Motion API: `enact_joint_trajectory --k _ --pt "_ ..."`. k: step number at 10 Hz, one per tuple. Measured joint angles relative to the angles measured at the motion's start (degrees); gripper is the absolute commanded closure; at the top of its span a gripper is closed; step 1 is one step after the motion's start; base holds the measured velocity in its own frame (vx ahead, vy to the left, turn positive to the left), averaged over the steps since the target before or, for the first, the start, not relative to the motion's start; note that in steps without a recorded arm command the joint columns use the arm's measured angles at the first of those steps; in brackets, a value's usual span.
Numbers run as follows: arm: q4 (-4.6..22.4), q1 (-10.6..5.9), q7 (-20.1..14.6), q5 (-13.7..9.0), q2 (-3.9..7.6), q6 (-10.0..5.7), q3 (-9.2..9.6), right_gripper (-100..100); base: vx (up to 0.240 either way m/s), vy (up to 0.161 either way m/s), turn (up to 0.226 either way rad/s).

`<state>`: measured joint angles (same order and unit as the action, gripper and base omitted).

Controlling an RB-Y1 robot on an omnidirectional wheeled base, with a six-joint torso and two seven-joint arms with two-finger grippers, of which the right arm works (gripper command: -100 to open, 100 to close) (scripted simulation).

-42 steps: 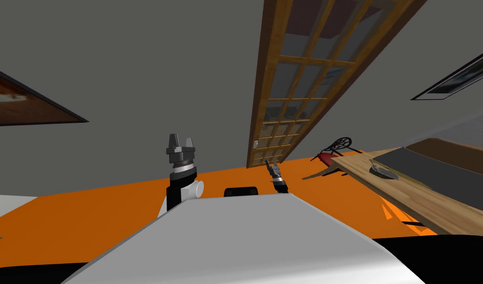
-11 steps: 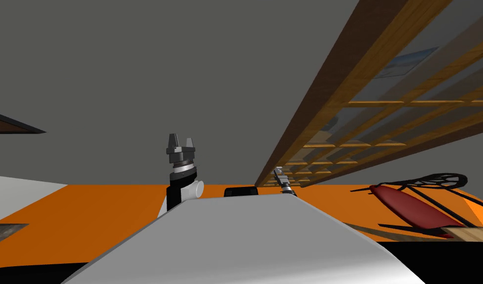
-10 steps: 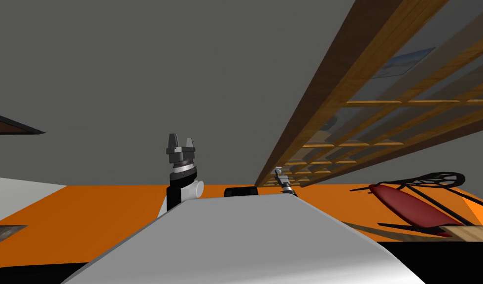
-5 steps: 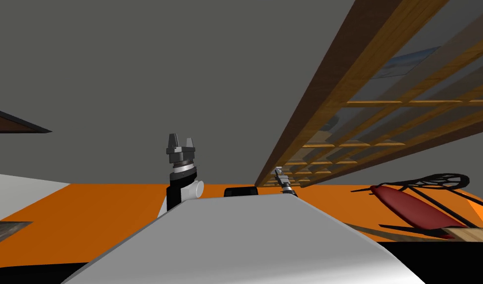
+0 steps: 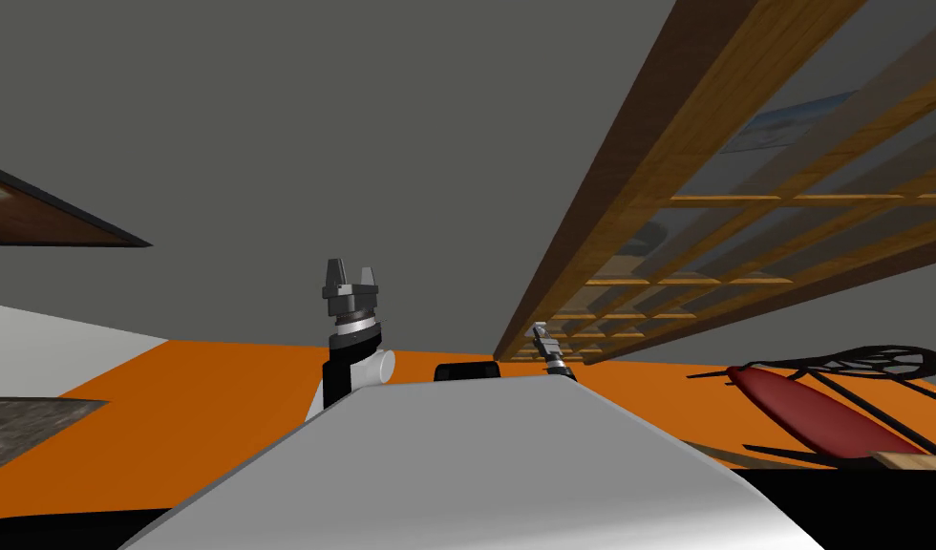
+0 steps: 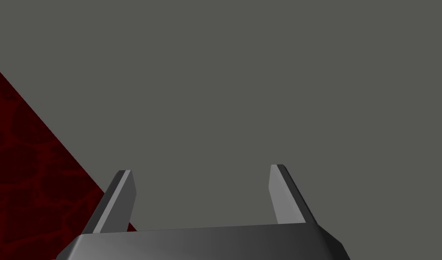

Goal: Pull the door open

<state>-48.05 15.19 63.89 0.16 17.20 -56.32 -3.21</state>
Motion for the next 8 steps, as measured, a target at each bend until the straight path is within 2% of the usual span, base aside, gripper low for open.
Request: enact_joint_trajectory --k 8 --pt "0.2 -0.77 -9.7 -3.2 0.10 0.37 0.65 100 -0.051 -0.018 0.069"
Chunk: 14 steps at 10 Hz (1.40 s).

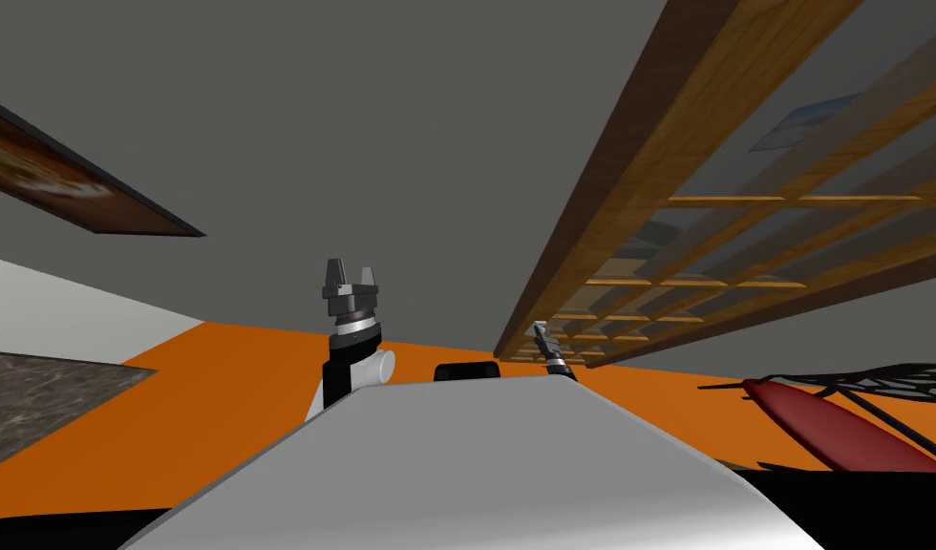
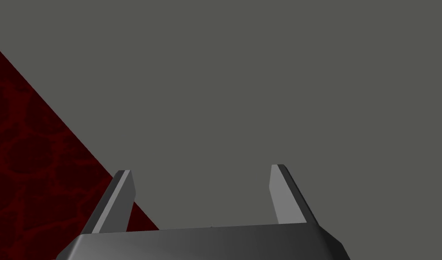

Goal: Pull the door open

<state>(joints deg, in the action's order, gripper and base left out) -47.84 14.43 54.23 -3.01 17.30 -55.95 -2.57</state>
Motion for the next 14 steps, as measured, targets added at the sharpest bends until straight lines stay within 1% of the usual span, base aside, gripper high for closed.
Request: enact_joint_trajectory --k 5,9,11,14 --pt "0.4 -0.73 -7.8 -2.5 0.00 0.14 0.55 100 -0.053 -0.019 0.068" --pt "0.4 -1.08 -12.7 -3.9 0.06 0.39 0.88 100 -0.034 -0.014 0.054" --pt "0.8 -1.43 -15.5 -4.8 0.08 0.28 1.04 100 -0.038 -0.015 0.057" --pt "0.5 -1.58 -19.4 -6.0 0.13 0.67 1.26 100 -0.040 -0.018 0.060"
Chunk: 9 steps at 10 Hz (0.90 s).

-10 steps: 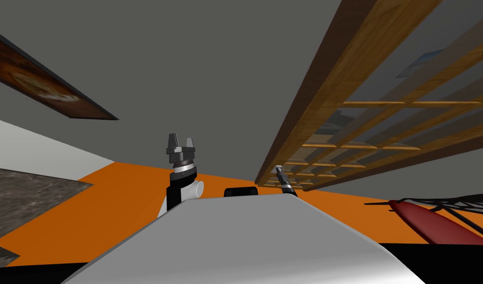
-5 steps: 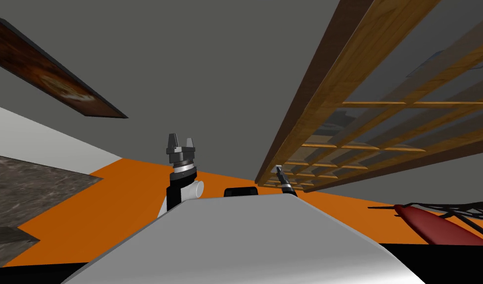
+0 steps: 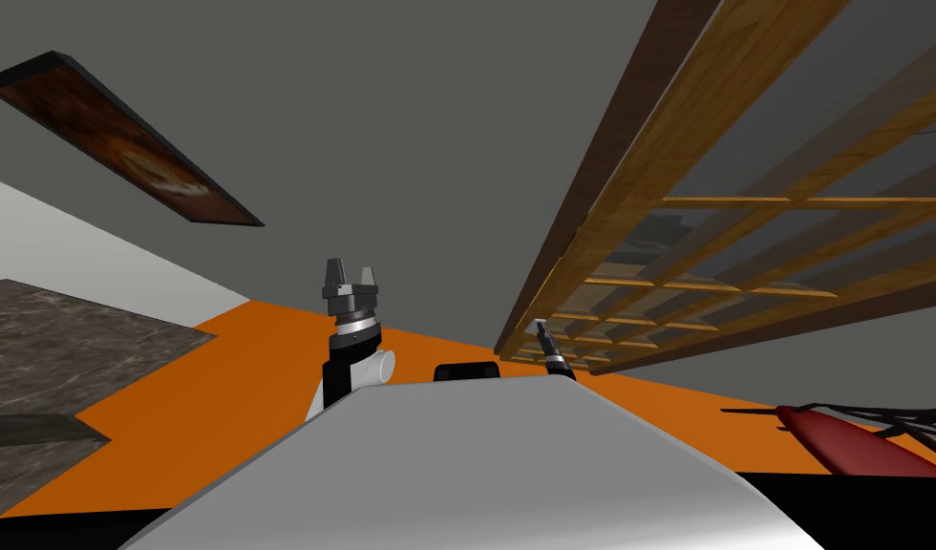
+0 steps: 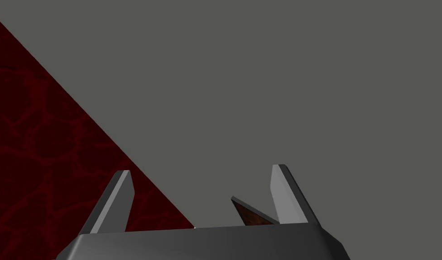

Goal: Pull the door open

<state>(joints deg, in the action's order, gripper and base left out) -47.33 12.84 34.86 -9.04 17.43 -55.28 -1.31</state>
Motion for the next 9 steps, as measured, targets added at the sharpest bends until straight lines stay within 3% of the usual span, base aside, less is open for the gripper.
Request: enact_joint_trajectory --k 9 --pt "0.5 -0.90 -12.3 -3.5 0.09 0.23 0.74 100 -0.039 -0.015 0.054"
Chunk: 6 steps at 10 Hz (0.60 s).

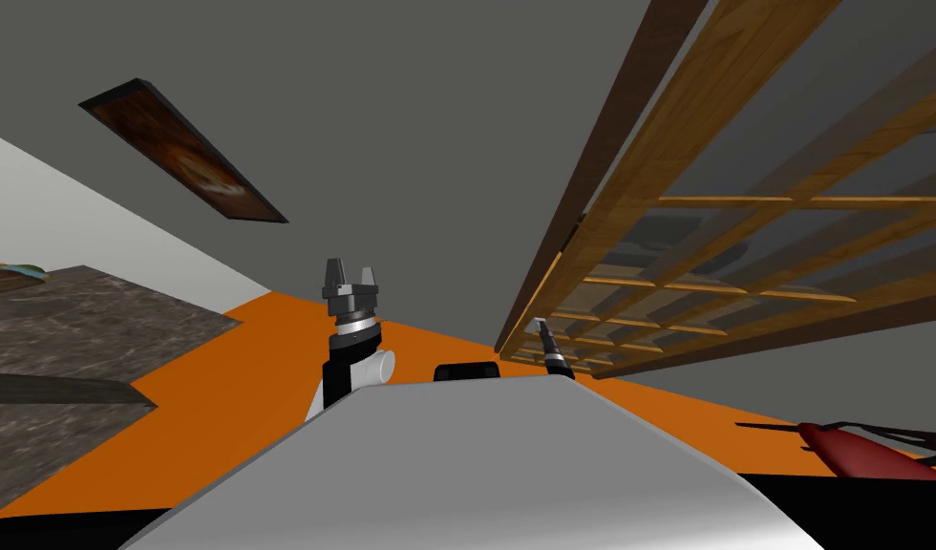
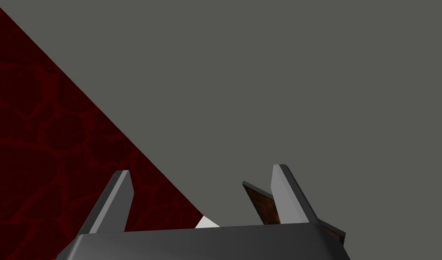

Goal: Pull the door open

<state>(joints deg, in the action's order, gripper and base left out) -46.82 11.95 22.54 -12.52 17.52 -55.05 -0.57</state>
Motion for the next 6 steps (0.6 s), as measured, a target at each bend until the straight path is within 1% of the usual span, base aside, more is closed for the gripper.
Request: enact_joint_trajectory --k 2,4,6 --pt "0.0 -0.29 -2.5 -0.7 -0.08 0.33 0.17 100 -0.027 -0.014 0.041" --pt "-0.6 0.10 -4.8 -1.4 -0.12 0.64 0.31 100 -0.031 -0.014 0.038" --pt "0.5 -0.72 -7.9 -2.4 -0.02 0.36 0.51 100 -0.044 -0.018 0.069"
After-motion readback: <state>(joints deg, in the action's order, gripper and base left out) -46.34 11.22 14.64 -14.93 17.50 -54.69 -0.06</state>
